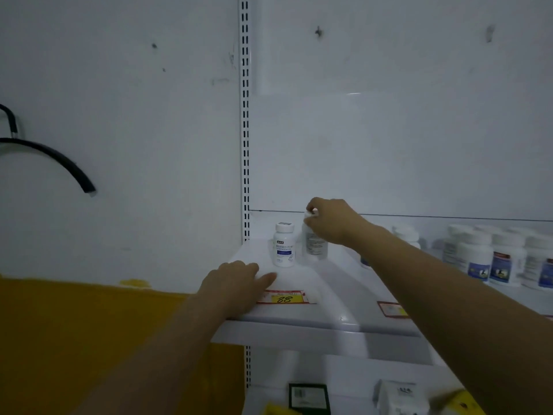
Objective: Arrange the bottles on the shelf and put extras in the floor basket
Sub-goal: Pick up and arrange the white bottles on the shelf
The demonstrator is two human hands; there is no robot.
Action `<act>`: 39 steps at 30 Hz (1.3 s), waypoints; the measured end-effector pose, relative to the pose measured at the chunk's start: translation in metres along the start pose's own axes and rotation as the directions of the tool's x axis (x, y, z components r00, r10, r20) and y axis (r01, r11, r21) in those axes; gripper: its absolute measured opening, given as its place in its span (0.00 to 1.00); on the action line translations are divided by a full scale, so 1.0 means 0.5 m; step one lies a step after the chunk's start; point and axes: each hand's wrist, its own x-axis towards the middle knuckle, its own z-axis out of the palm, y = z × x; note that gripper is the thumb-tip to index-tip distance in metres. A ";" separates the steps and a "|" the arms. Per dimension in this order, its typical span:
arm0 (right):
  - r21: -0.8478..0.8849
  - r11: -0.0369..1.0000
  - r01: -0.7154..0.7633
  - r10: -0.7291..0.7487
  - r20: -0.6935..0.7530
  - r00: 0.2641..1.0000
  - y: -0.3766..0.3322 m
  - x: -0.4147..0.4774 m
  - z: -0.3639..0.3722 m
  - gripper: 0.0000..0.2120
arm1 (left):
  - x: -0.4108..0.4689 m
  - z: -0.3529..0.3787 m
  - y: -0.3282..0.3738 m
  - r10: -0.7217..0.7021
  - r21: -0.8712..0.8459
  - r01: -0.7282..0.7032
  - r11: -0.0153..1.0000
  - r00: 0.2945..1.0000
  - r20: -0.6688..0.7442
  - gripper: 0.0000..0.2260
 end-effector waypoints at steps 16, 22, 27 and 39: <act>0.311 0.945 0.097 -0.086 -0.048 0.995 -0.050 -0.092 -0.080 0.20 | -0.031 -0.069 0.141 -0.042 -0.661 -0.217 0.718 0.935 -0.353 0.20; 0.301 0.953 0.040 -0.004 -0.119 0.993 -0.041 -0.089 -0.076 0.19 | -0.045 -0.074 0.162 0.015 -0.679 -0.222 0.700 0.955 -0.297 0.28; 0.539 0.842 0.023 -0.051 0.038 0.998 -0.022 -0.096 -0.085 0.14 | -0.061 -0.084 0.164 0.070 -0.785 -0.209 0.584 0.976 -0.208 0.28; 0.433 0.899 0.070 -0.069 -0.017 0.997 -0.007 -0.111 -0.085 0.17 | -0.050 -0.064 0.159 0.107 -0.792 -0.214 0.572 0.977 -0.186 0.19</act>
